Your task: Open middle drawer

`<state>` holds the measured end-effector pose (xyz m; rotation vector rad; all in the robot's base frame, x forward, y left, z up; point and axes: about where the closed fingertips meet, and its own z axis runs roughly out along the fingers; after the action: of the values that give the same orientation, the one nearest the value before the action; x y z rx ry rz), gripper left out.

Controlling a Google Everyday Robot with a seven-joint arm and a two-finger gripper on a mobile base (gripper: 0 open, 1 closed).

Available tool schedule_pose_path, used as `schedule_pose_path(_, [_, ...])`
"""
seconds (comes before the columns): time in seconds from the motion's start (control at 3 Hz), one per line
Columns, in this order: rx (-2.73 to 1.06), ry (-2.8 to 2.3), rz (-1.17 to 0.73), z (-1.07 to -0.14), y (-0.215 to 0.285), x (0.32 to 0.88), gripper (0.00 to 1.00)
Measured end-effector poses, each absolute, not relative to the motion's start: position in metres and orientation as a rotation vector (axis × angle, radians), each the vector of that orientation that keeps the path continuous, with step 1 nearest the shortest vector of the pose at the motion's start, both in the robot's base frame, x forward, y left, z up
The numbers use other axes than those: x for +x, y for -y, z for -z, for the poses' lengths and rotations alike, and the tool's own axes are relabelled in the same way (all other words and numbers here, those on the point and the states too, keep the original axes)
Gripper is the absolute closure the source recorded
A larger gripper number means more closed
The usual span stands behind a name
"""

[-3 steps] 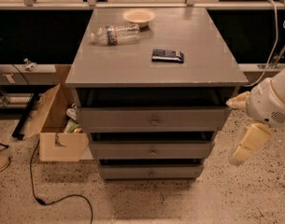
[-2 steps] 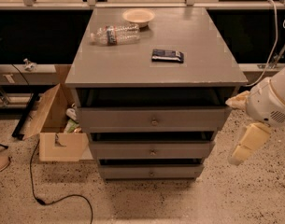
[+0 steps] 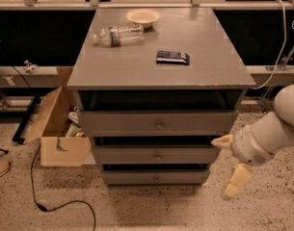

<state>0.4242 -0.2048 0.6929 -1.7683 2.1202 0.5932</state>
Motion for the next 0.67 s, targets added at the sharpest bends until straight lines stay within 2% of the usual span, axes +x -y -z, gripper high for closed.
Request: schedule_pose_path(0.67, [-1.700, -2.009, -0.733, -0.554, 0.188, 0.426, 0.00])
